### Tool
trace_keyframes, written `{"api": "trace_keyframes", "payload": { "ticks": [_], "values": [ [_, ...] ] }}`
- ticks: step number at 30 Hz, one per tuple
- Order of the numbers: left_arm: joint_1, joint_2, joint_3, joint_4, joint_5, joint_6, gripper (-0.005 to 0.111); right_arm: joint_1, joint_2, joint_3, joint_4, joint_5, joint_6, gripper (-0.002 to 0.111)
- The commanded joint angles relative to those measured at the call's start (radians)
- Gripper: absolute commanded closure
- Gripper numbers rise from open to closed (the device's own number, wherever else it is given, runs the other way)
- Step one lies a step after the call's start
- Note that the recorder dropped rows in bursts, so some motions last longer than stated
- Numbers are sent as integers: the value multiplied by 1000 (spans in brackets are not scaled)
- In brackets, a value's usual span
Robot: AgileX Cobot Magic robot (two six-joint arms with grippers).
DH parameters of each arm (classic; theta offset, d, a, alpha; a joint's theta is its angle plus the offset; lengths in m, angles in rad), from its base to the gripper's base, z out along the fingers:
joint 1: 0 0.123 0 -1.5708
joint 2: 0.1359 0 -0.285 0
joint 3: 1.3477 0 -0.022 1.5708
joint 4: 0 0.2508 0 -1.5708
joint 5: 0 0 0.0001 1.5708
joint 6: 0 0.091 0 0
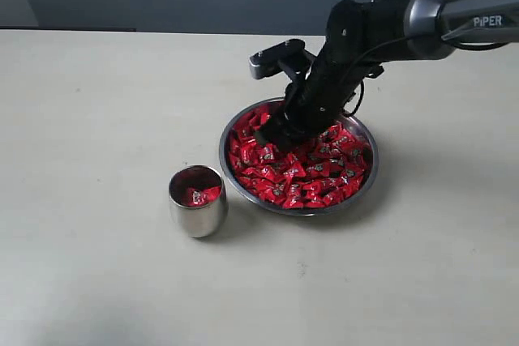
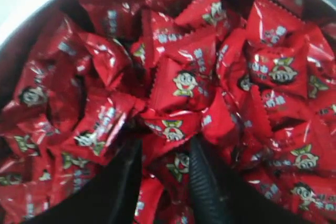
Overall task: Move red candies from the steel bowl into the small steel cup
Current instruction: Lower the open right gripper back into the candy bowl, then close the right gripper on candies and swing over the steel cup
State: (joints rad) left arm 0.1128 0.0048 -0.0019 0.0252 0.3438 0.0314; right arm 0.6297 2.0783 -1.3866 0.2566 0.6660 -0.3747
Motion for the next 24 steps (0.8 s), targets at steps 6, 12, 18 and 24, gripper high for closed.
{"api": "trace_keyframes", "payload": {
  "ticks": [6, 12, 18, 24],
  "values": [
    [-5, -5, 2, 2, -10, -2, 106, 0, 12, -6, -92, 10, 39, 77],
    [-5, -5, 2, 2, -10, -2, 106, 0, 42, -6, -143, 12, 105, 87],
    [-5, -5, 2, 2, -10, -2, 106, 0, 40, -6, -161, 25, 113, 108],
    [-5, -5, 2, 2, -10, -2, 106, 0, 11, -6, -161, 34, 113, 108]
  ]
}}
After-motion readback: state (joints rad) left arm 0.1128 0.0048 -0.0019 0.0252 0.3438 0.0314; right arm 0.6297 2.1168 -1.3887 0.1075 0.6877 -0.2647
